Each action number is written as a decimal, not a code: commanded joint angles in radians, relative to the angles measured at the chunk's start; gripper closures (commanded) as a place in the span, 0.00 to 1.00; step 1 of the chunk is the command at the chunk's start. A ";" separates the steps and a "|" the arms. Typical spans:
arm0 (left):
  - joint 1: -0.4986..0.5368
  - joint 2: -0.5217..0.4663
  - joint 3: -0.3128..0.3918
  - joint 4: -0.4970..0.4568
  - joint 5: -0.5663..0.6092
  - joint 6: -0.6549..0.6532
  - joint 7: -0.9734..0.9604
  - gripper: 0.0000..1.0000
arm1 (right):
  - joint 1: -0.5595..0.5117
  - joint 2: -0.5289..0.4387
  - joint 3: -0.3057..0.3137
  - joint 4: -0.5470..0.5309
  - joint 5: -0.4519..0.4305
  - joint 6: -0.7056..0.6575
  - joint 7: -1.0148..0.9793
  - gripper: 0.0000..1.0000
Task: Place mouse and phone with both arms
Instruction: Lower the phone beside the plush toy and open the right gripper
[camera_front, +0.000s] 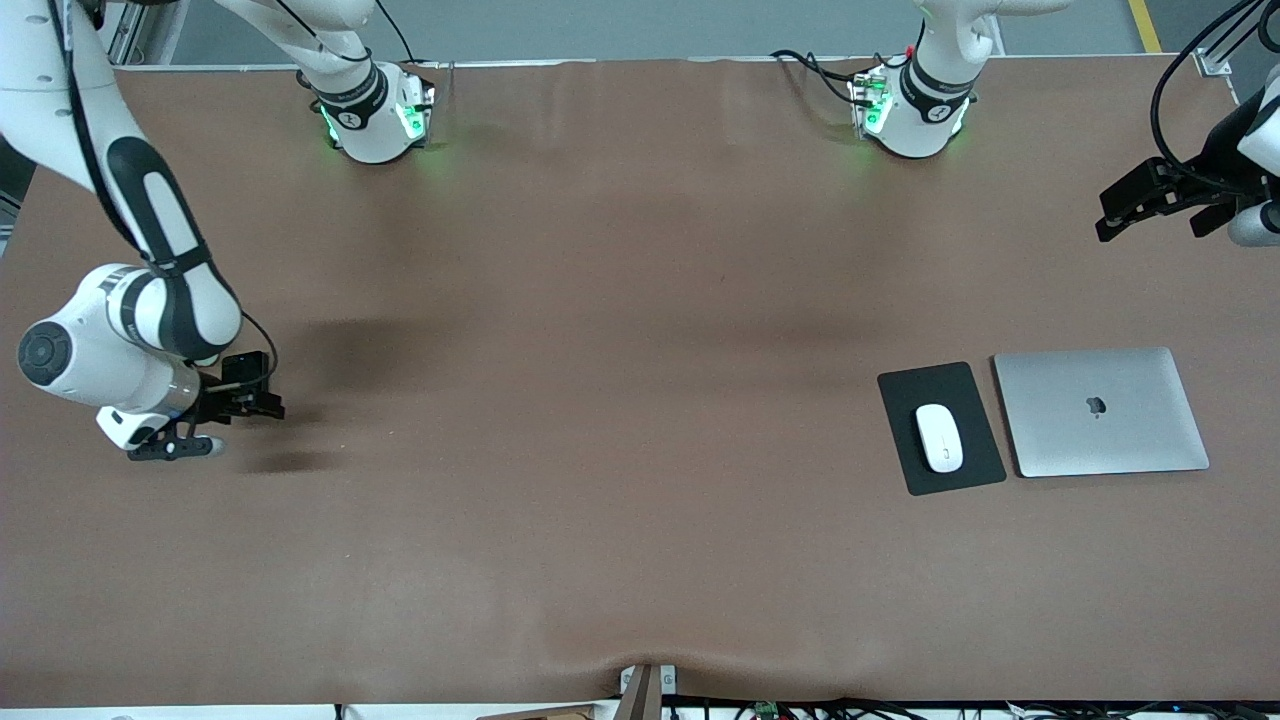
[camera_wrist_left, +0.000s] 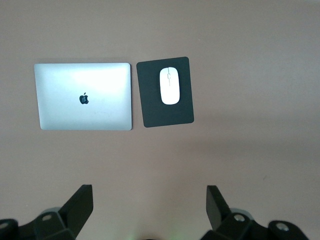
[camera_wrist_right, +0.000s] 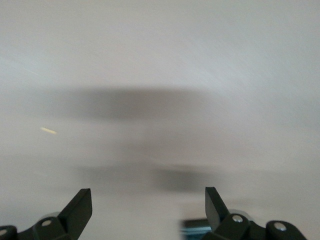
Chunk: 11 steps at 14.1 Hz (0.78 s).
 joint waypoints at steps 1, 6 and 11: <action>0.008 -0.019 0.003 -0.008 -0.006 -0.010 0.014 0.00 | 0.077 -0.080 -0.003 -0.018 -0.012 -0.052 0.128 0.00; 0.008 -0.019 0.003 -0.002 -0.003 -0.016 0.009 0.00 | 0.146 -0.234 0.000 0.045 -0.012 -0.316 0.264 0.00; 0.008 -0.022 0.005 -0.002 -0.003 -0.044 0.018 0.00 | 0.146 -0.401 0.000 0.117 -0.001 -0.543 0.267 0.00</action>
